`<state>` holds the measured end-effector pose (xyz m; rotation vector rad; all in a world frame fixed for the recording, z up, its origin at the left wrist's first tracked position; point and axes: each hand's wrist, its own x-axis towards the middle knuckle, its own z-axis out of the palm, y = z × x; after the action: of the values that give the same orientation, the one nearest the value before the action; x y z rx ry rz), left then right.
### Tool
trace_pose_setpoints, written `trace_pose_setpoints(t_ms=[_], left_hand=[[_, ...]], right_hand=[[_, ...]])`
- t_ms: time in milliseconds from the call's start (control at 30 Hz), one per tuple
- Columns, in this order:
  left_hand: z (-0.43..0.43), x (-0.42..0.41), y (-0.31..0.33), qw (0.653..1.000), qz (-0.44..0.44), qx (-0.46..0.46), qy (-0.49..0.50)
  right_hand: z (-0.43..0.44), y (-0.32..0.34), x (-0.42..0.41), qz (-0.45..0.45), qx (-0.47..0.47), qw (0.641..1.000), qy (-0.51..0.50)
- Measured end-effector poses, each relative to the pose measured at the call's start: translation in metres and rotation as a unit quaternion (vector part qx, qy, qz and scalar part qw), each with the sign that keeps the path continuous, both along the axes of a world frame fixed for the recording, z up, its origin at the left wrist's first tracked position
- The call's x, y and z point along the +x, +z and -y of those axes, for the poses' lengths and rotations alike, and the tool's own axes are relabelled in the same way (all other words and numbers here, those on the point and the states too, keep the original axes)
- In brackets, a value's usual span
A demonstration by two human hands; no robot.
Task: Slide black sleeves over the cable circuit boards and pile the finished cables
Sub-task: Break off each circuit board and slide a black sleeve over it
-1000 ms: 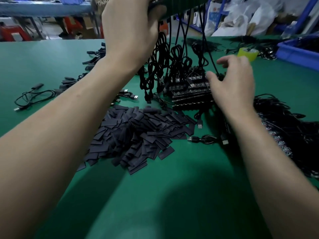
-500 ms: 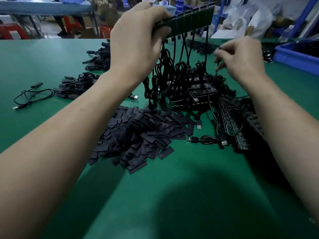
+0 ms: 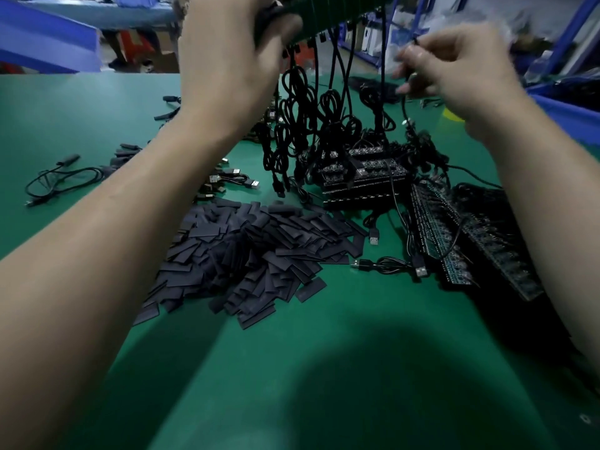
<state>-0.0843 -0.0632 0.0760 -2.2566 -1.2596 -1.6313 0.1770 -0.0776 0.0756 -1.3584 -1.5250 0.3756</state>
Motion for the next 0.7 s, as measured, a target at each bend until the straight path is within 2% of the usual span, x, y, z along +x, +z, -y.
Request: trace_pose_setpoints(t_ms=[133,200,300,400,467,700], left_hand=[[0.004,-0.005,0.001,1.000,0.016,-0.005,-0.006],[0.006,-0.006,0.002,1.000,-0.003,-0.003,-0.011],[0.006,-0.005,0.001,0.999,-0.036,0.009,-0.011],[0.007,-0.003,-0.003,0.998,-0.064,0.027,0.002],[0.007,-0.001,-0.007,0.997,-0.075,0.031,0.010],[0.011,0.011,-0.020,0.989,-0.126,0.060,0.041]], right_hand=[[0.007,-0.016,0.001,0.073,-0.165,0.983,0.035],[0.011,-0.023,0.004,0.168,-0.207,0.964,-0.004],[0.025,-0.032,0.002,0.330,-0.236,0.908,-0.103],[0.041,-0.049,-0.006,0.408,-0.265,0.861,-0.147],[0.048,-0.059,-0.009,0.422,-0.248,0.852,-0.184],[0.065,-0.049,0.002,0.373,-0.089,0.890,-0.247]])
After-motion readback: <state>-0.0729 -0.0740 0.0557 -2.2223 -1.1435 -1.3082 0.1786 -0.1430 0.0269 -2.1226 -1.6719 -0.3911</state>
